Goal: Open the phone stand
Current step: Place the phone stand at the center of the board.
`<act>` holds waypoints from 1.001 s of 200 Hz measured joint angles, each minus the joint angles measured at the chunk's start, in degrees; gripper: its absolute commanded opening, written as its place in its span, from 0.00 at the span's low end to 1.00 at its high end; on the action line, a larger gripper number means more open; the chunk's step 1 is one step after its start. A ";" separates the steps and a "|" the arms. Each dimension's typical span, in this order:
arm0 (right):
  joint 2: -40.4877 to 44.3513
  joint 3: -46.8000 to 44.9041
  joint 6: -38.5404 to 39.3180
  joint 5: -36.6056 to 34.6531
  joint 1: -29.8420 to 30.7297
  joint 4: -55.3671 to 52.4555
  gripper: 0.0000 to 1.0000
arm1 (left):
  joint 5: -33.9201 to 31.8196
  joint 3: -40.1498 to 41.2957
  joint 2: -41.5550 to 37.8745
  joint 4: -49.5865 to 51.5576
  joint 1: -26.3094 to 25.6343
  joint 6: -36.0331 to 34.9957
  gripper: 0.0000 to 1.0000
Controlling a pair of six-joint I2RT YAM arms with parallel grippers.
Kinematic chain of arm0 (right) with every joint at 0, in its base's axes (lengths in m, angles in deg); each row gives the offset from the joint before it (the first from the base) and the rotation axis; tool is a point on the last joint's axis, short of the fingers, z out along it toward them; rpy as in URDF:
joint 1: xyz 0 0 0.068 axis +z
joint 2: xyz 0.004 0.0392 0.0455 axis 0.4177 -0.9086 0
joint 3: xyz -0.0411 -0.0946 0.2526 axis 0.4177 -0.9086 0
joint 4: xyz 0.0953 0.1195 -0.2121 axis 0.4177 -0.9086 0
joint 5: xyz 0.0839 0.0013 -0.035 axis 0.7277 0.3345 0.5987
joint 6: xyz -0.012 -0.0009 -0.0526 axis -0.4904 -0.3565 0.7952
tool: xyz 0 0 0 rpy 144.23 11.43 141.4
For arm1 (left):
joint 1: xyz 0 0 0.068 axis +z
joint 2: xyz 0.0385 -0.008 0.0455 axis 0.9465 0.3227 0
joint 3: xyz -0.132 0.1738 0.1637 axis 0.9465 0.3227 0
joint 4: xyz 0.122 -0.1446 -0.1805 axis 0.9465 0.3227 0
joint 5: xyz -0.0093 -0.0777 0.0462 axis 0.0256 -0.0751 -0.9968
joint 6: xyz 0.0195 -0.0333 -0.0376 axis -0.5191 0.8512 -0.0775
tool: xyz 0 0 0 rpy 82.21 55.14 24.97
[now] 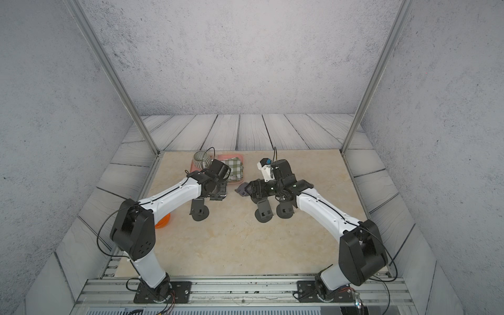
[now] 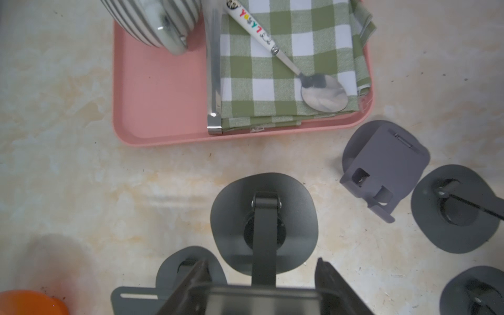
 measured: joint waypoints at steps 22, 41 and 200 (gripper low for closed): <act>0.00 0.00 0.09 -0.15 0.00 -0.07 0.97 | 1.18 -0.09 1.44 0.85 0.98 0.39 0.45; 0.00 0.00 0.09 -0.17 0.00 -0.24 0.97 | 2.60 -0.42 2.75 1.31 1.99 0.72 0.46; 0.00 0.00 0.52 -0.52 0.00 -1.29 0.97 | 9.92 -6.40 10.88 5.42 5.18 0.04 0.98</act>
